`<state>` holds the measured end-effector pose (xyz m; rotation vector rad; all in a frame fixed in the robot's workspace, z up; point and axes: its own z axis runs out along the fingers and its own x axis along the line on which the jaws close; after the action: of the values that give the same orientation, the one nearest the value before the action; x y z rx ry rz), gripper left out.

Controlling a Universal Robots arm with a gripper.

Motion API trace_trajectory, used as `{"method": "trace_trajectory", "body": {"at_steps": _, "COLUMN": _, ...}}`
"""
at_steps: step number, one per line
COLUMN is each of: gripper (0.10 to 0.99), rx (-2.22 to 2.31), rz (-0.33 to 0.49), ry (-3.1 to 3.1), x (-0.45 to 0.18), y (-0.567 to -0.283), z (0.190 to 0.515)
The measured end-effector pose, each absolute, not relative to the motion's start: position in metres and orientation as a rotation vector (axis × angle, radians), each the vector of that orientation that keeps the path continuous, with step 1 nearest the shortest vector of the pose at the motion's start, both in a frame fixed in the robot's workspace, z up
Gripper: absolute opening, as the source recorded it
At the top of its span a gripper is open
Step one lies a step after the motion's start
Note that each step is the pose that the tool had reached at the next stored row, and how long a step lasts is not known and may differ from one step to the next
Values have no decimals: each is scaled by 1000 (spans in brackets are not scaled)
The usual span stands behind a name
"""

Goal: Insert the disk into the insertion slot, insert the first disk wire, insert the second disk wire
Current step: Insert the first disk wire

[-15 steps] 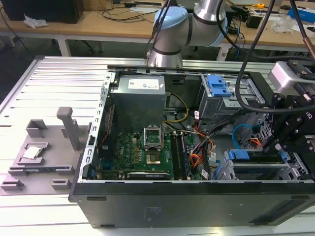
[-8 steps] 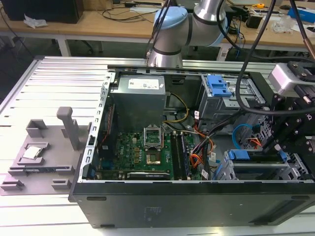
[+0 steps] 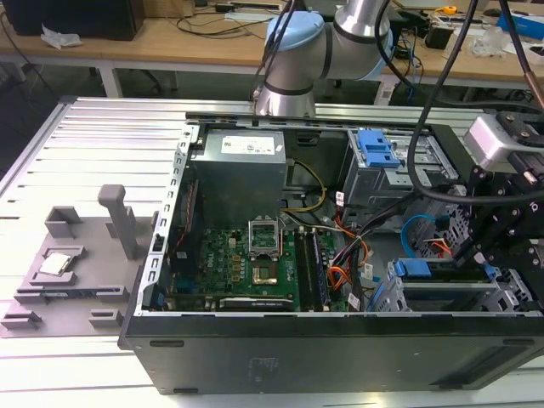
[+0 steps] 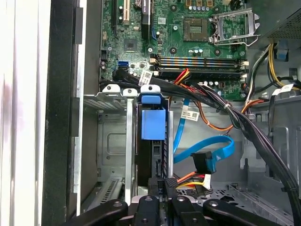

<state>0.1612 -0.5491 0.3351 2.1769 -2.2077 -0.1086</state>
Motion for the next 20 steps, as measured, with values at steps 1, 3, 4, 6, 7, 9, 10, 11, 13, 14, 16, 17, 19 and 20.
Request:
{"method": "trace_trajectory", "body": {"at_steps": 1, "gripper": 169, "rx": 2177, "rz": -109, "ry": -2208, "x": 161, "y": -549, "z": 335}}
{"method": "trace_trajectory", "body": {"at_steps": 3, "gripper": 180, "rx": 2177, "rz": -110, "ry": -2208, "x": 161, "y": -549, "z": 334}}
{"method": "trace_trajectory", "body": {"at_steps": 4, "gripper": 243, "rx": 2177, "rz": -109, "ry": -2208, "x": 161, "y": -549, "z": 335}}
{"method": "trace_trajectory", "body": {"at_steps": 6, "gripper": 243, "rx": 2176, "rz": -107, "ry": -2207, "x": 161, "y": -549, "z": 336}}
{"method": "trace_trajectory", "body": {"at_steps": 7, "gripper": 243, "rx": 2176, "rz": -107, "ry": -2207, "x": 161, "y": -549, "z": 339}}
{"method": "trace_trajectory", "body": {"at_steps": 9, "gripper": 243, "rx": 2176, "rz": -107, "ry": -2207, "x": 161, "y": -549, "z": 351}}
{"method": "trace_trajectory", "body": {"at_steps": 10, "gripper": 243, "rx": 2176, "rz": -106, "ry": -2207, "x": 161, "y": -548, "z": 354}}
{"method": "trace_trajectory", "body": {"at_steps": 11, "gripper": 227, "rx": 2176, "rz": -105, "ry": -2207, "x": 161, "y": -547, "z": 359}}
{"method": "trace_trajectory", "body": {"at_steps": 13, "gripper": 165, "rx": 2176, "rz": -105, "ry": -2207, "x": 161, "y": -546, "z": 364}}
{"method": "trace_trajectory", "body": {"at_steps": 14, "gripper": 106, "rx": 2176, "rz": -104, "ry": -2206, "x": 161, "y": -546, "z": 369}}
{"method": "trace_trajectory", "body": {"at_steps": 16, "gripper": 106, "rx": 2176, "rz": -104, "ry": -2206, "x": 161, "y": -545, "z": 376}}
{"method": "trace_trajectory", "body": {"at_steps": 17, "gripper": 106, "rx": 2176, "rz": -104, "ry": -2206, "x": 161, "y": -545, "z": 378}}
{"method": "trace_trajectory", "body": {"at_steps": 19, "gripper": 106, "rx": 2176, "rz": -104, "ry": -2206, "x": 161, "y": -545, "z": 379}}
{"method": "trace_trajectory", "body": {"at_steps": 20, "gripper": 106, "rx": 2176, "rz": -104, "ry": -2207, "x": 161, "y": -545, "z": 379}}
